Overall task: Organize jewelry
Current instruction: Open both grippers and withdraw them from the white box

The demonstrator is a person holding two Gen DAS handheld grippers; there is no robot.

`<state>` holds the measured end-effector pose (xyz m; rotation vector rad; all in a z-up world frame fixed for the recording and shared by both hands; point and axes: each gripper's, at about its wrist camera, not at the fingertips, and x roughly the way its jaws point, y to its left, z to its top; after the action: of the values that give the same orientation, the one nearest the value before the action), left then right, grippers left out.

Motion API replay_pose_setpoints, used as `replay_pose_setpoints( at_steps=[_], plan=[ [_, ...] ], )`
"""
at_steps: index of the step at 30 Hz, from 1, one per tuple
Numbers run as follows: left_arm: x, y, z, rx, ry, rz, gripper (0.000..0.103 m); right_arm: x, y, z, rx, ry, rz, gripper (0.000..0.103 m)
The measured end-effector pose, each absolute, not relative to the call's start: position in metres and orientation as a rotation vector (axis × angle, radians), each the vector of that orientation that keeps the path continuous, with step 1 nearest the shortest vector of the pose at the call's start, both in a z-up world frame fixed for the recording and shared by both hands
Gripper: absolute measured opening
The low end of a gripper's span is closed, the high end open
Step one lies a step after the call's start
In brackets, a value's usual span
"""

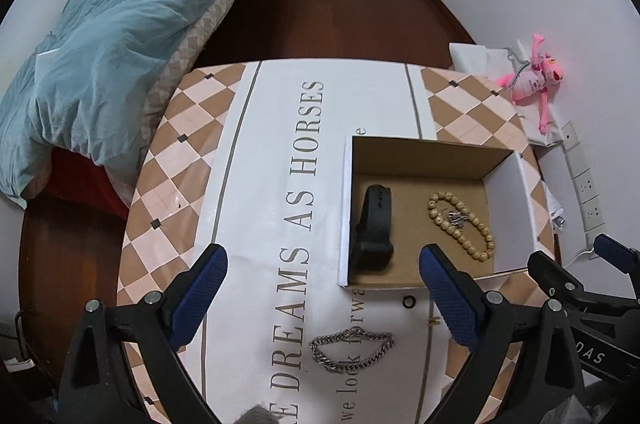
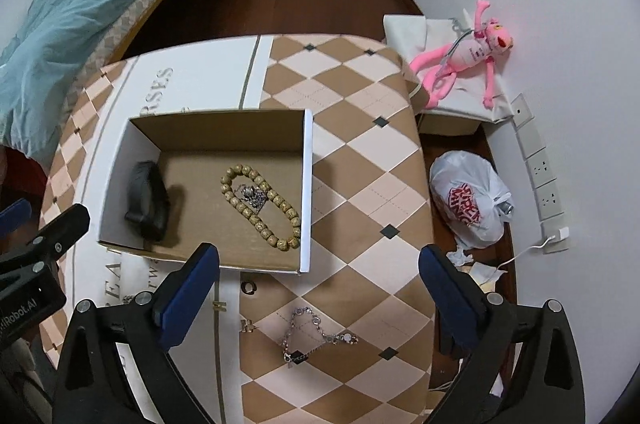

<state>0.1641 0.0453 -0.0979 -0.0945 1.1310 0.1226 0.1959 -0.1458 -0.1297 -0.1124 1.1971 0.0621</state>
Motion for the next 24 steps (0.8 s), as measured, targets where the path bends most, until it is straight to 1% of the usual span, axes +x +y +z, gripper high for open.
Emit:
replay_pose_setpoints(
  at_steps=[16, 20, 24],
  plan=[
    [0.115, 0.035, -0.018, -0.090, 0.953, 0.064, 0.098, 0.135, -0.156, -0.034, -0.056, 0.972, 0.086, 0.101],
    [0.105, 0.034, -0.014, -0.109, 0.943, 0.049, 0.098, 0.122, -0.160, -0.026, -0.029, 0.956, 0.096, 0.101],
    [0.098, 0.035, -0.024, -0.109, 0.941, 0.077, 0.098, 0.113, -0.167, -0.035, -0.009, 0.984, 0.095, 0.101]
  ],
)
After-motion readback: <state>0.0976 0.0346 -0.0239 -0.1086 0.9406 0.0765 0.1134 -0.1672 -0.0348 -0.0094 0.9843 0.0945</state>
